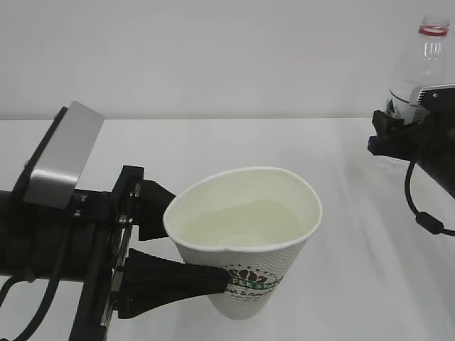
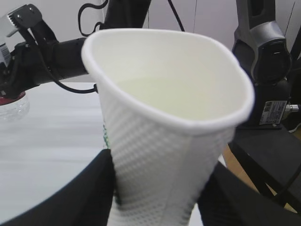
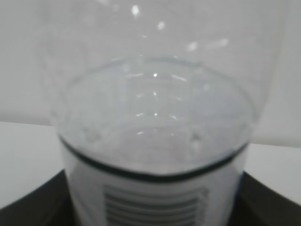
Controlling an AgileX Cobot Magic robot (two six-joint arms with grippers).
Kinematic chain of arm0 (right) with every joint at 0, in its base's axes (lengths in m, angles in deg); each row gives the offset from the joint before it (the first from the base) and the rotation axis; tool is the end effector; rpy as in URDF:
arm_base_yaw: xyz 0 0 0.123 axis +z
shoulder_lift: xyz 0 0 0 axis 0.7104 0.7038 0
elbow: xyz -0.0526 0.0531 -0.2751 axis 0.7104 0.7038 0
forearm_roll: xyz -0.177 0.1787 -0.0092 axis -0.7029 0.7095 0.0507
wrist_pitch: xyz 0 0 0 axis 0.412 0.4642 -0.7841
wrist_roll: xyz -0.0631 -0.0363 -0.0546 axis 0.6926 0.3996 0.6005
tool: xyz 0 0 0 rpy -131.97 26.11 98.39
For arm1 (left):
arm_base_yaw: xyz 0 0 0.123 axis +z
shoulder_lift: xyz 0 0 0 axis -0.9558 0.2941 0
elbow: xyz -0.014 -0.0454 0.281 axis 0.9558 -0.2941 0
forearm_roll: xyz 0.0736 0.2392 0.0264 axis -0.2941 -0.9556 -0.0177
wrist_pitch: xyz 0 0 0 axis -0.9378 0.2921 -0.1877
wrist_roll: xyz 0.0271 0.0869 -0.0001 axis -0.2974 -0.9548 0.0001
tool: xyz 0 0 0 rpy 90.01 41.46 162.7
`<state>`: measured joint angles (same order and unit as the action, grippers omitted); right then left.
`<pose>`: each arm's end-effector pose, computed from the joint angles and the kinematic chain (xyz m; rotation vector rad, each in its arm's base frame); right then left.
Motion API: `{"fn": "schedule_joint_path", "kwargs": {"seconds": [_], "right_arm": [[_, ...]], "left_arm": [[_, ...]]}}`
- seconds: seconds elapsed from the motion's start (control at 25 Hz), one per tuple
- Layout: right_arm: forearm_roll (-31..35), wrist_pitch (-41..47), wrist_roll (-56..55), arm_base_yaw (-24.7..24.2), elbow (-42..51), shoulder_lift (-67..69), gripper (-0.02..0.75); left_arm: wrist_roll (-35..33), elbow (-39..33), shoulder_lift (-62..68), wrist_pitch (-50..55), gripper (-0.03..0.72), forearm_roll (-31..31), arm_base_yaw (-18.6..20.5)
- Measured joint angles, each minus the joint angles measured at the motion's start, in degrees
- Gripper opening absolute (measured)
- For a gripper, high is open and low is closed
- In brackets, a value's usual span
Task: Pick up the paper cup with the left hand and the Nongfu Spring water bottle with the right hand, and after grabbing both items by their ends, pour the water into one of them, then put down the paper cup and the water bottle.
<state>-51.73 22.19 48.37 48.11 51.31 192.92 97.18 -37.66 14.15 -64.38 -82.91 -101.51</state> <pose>0.3414 0.0169 0.1371 -0.0984 1.7299 -0.0105 0.1766 -0.1844 0.2108 1.3117 1.3545 -1.1039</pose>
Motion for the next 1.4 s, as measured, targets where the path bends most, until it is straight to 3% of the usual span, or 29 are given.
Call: {"fn": "schedule_joint_path", "kwargs": {"seconds": [0.76, 1.4], "right_arm": [[-0.51, -1.27, 0.00, 0.00, -12.68, 14.47, 0.479], [-0.51, -5.29, 3.61, 0.00, -15.06, 18.63, 0.479]], "left_arm": [[0.00, 0.00, 0.00, 0.00, 0.384, 2.36, 0.00], [0.00, 0.00, 0.00, -0.32, 0.382, 4.55, 0.00]]}}
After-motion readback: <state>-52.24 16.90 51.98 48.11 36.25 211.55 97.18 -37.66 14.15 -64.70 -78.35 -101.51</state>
